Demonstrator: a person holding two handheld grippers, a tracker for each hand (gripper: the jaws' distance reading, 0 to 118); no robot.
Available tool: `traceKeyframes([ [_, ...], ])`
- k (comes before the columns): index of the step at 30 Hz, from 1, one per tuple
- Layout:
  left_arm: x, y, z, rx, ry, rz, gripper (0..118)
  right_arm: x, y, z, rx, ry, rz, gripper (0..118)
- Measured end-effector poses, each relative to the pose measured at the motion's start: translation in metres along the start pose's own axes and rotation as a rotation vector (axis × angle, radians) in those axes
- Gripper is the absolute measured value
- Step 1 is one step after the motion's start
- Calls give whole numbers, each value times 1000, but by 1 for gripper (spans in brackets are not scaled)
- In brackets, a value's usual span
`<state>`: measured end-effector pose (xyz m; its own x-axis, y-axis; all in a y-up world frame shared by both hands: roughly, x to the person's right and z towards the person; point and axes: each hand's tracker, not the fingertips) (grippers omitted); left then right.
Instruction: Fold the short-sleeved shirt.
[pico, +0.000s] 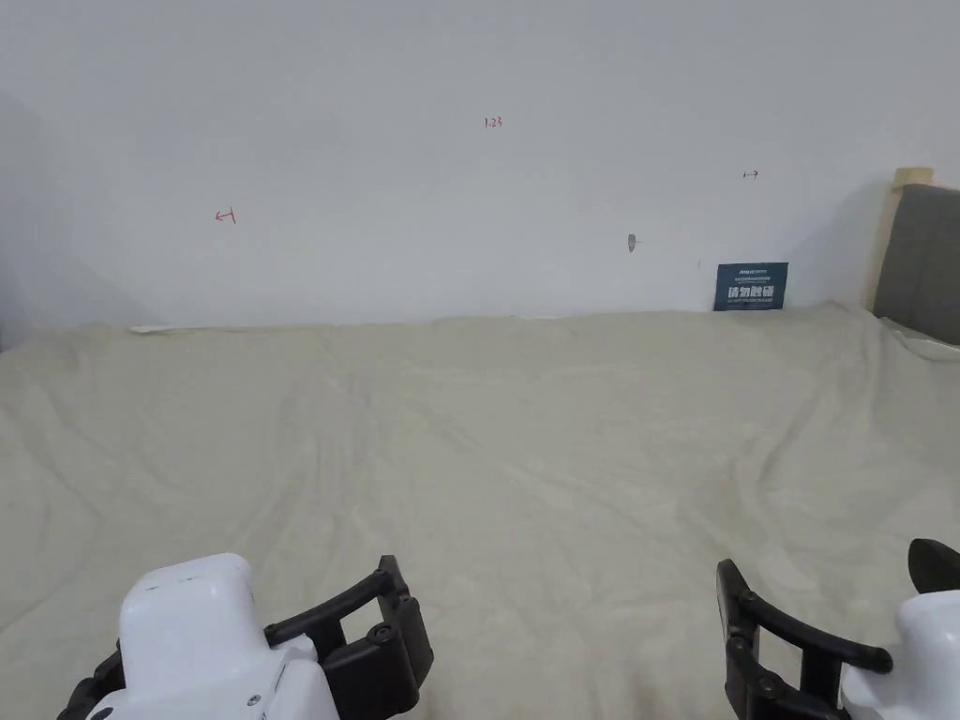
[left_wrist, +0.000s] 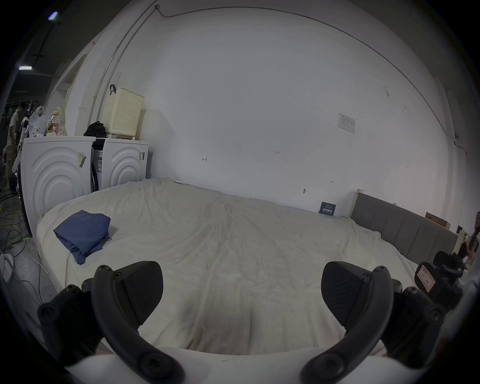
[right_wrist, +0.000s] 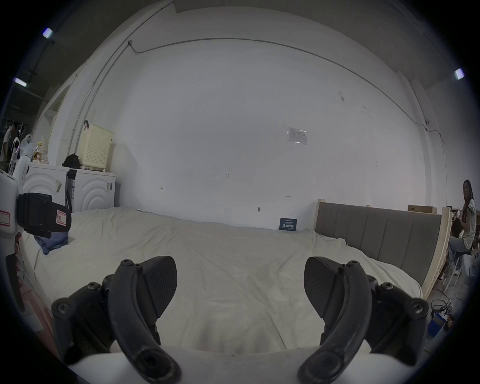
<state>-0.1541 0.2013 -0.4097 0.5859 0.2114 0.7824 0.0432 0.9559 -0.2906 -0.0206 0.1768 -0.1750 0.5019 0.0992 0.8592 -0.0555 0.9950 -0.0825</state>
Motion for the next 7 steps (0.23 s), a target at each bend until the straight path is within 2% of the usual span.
traceKeyframes([
  [7,-3,2,-1,-3,6,9,118,0,0,-1,-1,-1,-2,102],
])
